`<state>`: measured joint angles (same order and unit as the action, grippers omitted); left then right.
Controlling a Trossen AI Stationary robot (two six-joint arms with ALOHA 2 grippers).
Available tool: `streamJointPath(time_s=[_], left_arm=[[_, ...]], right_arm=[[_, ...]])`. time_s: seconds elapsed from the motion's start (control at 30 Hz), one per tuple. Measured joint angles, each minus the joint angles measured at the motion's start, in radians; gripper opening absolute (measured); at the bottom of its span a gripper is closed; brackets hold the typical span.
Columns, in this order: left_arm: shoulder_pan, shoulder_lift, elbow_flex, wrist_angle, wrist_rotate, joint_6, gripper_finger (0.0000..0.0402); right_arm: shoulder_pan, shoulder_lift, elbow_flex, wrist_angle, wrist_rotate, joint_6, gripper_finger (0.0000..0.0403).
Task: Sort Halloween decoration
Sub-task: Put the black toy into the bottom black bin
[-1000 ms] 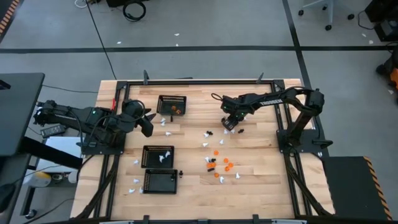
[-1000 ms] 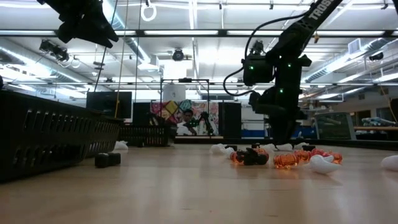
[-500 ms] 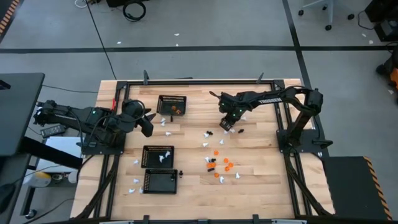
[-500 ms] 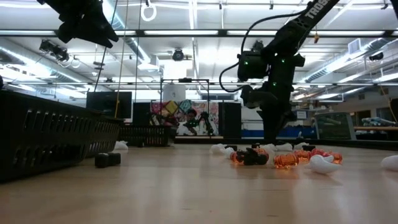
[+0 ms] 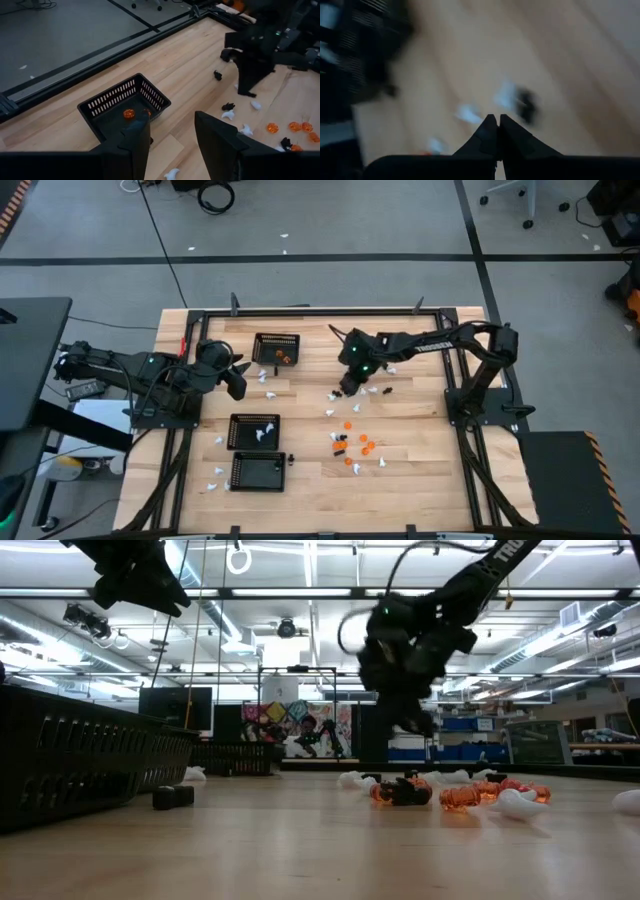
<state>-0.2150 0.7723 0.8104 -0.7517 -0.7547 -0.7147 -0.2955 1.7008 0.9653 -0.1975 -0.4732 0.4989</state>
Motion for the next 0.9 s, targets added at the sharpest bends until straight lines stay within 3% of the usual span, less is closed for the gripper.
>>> streamJointPath(time_s=[0.27, 0.4, 0.7, 0.9], left_arm=[[0.0, 0.0, 0.0, 0.007, 0.039, 0.002, 0.0162], [0.0, 0.001, 0.001, 0.006, 0.041, 0.002, 0.0162], [0.0, 0.0, 0.001, -0.006, 0.043, -0.037, 0.0162], [0.011, 0.0, 0.001, -0.017, 0.053, -0.094, 0.0162]], right_arm=[[0.158, 0.013, 0.015, 0.368, 0.072, 0.185, 0.0016], [0.189, 0.077, 0.1, 0.363, 0.072, 0.191, 0.0016], [0.264, 0.304, 0.422, 0.355, -0.078, 0.165, 0.0016], [0.336, 0.421, 0.598, 0.361, -0.101, 0.132, 0.0016]])
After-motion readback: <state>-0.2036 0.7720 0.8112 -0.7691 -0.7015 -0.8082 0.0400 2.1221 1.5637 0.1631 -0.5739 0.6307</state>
